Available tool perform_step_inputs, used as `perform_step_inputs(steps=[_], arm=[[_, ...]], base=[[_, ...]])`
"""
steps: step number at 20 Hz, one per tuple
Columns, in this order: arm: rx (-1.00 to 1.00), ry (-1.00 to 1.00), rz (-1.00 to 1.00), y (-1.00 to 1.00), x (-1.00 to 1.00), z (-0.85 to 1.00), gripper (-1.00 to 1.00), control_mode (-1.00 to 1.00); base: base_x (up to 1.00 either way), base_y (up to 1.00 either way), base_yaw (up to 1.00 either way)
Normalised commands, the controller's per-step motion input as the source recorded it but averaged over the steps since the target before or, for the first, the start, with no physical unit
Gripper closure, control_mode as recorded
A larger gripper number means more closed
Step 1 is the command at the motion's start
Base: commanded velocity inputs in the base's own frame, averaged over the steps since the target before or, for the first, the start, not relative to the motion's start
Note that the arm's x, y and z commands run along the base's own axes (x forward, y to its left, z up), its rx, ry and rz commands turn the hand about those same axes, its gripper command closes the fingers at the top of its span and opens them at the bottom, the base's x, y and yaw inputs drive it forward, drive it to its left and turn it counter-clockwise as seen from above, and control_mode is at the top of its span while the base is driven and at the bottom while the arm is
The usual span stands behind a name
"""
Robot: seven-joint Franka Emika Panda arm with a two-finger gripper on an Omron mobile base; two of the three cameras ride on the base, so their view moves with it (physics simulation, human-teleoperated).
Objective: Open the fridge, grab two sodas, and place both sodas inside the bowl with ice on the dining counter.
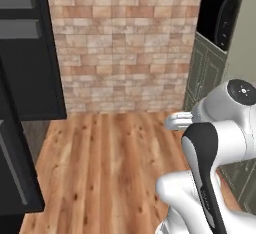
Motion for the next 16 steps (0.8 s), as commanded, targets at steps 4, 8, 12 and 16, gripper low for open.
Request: perform_step_inputs(steps=[4,8,12,16], arm=[[0.00,0.00,0.00,0.00,0.00,0.00,-1.00,1.00],[0.00,0.00,0.00,0.00,0.00,0.00,-1.00,1.00],[0.00,0.00,0.00,0.00,0.00,0.00,-1.00,1.00],[0.00,0.00,0.00,0.00,0.00,0.00,-1.00,1.00]], base=[[0.64,0.14,0.20],[0.66,0.15,0.22],[0.64,0.22,0.25],[0.58,0.28,0.28]])
